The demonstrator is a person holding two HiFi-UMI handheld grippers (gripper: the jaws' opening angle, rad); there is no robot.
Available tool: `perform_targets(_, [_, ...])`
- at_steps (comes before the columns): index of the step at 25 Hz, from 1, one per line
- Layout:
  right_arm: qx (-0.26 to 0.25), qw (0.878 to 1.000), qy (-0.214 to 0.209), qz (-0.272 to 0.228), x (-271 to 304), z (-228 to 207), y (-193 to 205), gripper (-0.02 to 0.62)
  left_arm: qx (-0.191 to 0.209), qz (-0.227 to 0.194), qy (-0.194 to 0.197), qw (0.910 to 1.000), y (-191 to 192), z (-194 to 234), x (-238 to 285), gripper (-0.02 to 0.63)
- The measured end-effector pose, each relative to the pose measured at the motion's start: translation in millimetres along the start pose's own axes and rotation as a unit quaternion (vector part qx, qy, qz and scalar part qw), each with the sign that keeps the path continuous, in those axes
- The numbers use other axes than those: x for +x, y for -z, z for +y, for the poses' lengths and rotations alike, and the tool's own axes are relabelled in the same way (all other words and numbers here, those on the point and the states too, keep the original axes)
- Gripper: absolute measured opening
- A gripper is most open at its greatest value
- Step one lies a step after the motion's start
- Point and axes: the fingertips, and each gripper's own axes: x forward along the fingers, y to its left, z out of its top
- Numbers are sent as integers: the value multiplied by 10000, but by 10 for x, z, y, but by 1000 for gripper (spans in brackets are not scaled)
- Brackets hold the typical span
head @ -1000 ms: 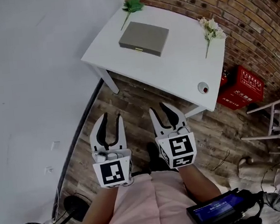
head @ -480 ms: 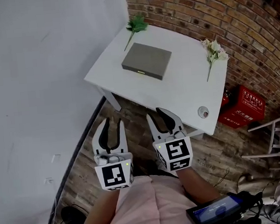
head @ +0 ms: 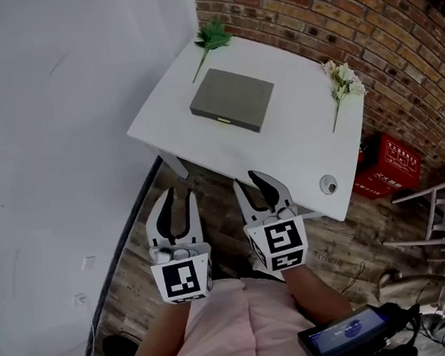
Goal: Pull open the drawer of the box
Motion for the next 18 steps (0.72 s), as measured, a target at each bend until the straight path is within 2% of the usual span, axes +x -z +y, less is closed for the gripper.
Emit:
perform_targets(7, [166, 9995, 249, 141, 507, -100, -26, 127, -292, 130, 377, 9988, 92, 236, 536, 115])
perform_targets(12, [451, 9979, 418, 185, 1004, -130, -20, 130, -289, 148, 707, 9970, 226, 519, 1015, 115])
perform_targets(18, [613, 9929, 1007, 180, 1404, -381, -216, 127, -106, -129, 1224, 9923, 28, 739, 1637, 115])
